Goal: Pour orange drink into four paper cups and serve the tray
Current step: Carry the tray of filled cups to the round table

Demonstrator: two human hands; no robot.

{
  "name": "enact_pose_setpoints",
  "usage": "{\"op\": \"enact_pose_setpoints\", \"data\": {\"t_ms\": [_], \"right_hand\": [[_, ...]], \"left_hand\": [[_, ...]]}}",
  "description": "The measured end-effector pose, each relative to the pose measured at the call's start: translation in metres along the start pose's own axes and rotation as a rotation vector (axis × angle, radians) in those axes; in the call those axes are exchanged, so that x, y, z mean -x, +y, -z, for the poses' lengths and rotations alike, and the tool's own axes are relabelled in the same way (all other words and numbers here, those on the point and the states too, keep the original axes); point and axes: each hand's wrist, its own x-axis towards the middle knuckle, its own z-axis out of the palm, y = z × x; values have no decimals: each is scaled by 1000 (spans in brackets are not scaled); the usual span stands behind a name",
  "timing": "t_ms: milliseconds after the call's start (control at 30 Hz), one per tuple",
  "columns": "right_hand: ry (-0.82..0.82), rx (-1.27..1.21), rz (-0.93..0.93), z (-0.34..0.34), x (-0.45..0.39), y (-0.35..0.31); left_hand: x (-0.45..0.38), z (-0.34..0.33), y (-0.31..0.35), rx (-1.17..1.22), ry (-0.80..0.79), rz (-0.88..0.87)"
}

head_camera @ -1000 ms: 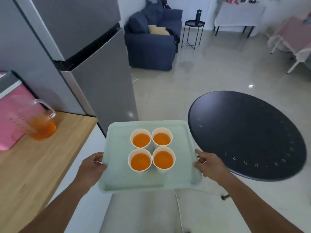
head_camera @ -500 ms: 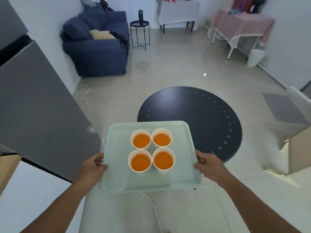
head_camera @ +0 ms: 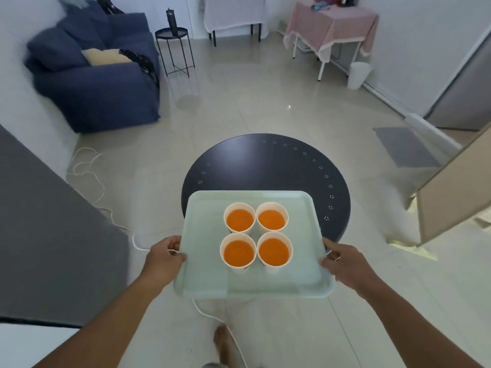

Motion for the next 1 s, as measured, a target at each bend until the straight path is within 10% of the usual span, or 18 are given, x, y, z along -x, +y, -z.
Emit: {"op": "enact_pose_setpoints", "data": {"t_ms": [1000], "right_hand": [[110,83,-206,-1,-178,-10]], "left_hand": [[-230,-79,80,-138,-157,49]]}}
